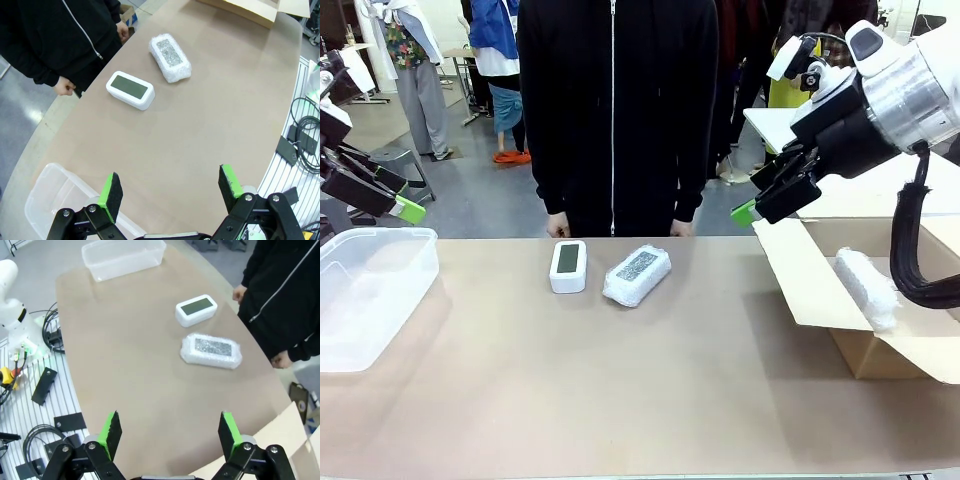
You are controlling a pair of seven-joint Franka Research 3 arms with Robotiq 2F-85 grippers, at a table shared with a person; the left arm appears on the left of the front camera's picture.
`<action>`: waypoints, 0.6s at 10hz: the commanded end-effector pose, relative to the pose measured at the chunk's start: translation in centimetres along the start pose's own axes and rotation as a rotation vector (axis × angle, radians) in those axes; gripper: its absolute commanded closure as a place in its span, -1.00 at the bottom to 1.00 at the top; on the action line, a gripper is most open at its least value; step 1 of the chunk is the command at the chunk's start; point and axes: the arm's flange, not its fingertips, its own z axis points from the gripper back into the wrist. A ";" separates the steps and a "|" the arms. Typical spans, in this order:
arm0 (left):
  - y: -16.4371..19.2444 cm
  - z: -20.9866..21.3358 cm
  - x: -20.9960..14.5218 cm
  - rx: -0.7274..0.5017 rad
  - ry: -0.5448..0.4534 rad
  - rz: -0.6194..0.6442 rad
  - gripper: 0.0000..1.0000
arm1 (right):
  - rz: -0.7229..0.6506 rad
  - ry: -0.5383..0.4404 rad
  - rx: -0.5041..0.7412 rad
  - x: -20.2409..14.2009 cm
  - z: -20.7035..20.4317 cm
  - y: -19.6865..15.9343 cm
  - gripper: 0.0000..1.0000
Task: Separate and place wrapped and unwrapped clocks.
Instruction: Pick up the Digital clock indicated by the person.
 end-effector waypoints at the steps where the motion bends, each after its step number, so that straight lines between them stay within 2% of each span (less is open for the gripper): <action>1: 0.1 -0.2 -0.1 -0.007 -0.014 0.001 -1.00 | -0.006 0.000 -0.001 -0.1 0.0 -0.1 -1.00; 6: 0.1 -0.2 -0.1 -0.007 -0.014 0.001 -1.00 | -0.006 0.000 -0.001 -0.1 0.0 -0.1 -1.00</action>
